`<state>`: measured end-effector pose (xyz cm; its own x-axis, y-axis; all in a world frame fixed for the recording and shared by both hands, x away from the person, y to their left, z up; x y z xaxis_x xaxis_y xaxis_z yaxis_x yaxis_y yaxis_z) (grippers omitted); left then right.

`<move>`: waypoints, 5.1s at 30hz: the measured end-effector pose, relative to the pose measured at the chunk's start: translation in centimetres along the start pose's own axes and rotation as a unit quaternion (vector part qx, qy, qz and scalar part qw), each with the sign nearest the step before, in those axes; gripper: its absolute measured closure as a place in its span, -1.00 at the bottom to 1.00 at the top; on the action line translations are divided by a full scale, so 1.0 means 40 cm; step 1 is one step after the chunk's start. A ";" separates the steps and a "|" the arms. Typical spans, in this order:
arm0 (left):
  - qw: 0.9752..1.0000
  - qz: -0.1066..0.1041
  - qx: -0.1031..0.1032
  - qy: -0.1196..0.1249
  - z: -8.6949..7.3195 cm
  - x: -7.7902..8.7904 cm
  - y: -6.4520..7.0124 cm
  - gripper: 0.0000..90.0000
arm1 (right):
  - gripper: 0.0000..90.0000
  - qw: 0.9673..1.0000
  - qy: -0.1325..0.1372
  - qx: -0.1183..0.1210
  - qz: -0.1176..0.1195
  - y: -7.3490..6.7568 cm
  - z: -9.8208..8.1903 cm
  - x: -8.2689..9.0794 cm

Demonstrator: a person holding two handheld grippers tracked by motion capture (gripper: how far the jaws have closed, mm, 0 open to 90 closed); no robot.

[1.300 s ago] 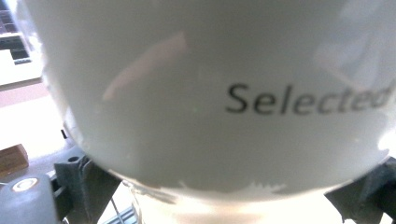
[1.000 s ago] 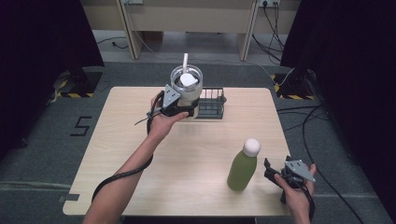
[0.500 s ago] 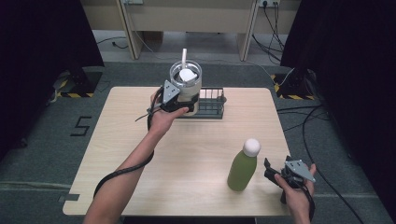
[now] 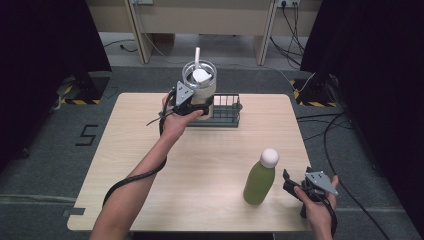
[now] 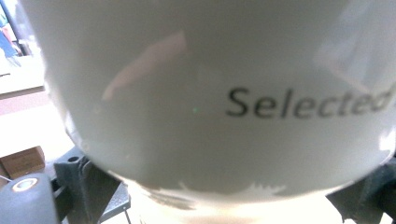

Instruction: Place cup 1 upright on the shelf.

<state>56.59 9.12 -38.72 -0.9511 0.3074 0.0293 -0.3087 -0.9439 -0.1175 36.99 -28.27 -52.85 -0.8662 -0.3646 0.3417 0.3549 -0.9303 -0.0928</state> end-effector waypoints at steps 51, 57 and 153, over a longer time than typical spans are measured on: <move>0.998 0.053 0.011 -0.024 0.006 -0.116 -0.053 -0.79 | -0.66 1.000 -0.002 0.005 0.003 0.003 -0.004 -0.001; 0.998 0.060 0.010 -0.031 -0.005 -0.125 -0.058 -0.79 | -0.66 1.000 -0.002 0.003 0.004 0.002 -0.004 -0.001; 0.994 0.064 0.014 -0.085 -0.117 -0.134 -0.074 -1.00 | -0.68 1.000 -0.005 0.013 0.009 -0.006 -0.003 0.000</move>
<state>62.64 10.82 -43.20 -0.9699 0.1611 0.1827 -0.1821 -0.9778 -0.1042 36.85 -28.06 -52.93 -0.8559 -0.3813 0.3493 0.3798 -0.9219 -0.0758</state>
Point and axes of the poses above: each handheld gripper's, and its own axes: x roughly backward along the jaws, z roughly out of its top, y roughly to its right, the point moved 4 cm from there along -x, roughly forward along the jaws, and after that the axes turned 15 degrees about z, right-handed, at the moved point
